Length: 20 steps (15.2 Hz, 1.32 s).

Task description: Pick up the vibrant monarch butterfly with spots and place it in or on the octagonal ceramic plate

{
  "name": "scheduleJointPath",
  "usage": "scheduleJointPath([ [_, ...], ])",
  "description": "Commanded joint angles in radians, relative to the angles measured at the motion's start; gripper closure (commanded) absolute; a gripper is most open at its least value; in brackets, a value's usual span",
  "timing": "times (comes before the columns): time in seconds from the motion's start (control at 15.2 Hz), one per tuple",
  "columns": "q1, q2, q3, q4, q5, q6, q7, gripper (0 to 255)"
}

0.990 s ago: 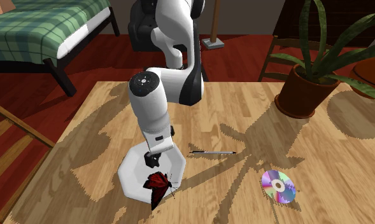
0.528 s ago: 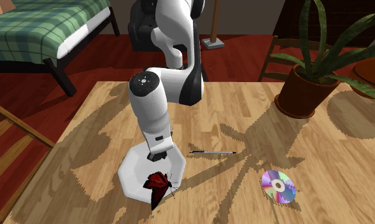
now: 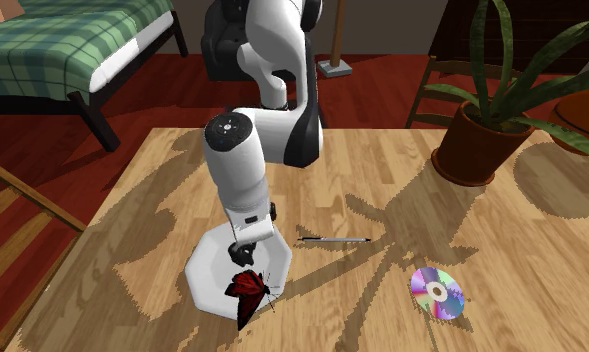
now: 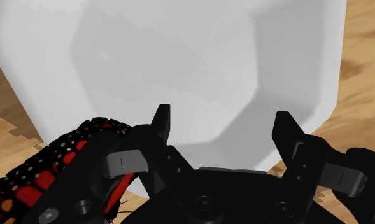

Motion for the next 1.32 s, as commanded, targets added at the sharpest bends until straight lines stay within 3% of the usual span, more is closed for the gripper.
scheduleJointPath([
  [0.0, -0.003, 0.025, 0.006, 0.050, 0.031, 0.020, 0.047, 0],
  [0.53, -0.019, 0.148, 0.015, 0.284, 0.135, 0.107, 0.252, 0],
  [1.25, -0.037, 0.230, 0.036, 0.329, 0.156, 0.146, 0.247, 0],
])
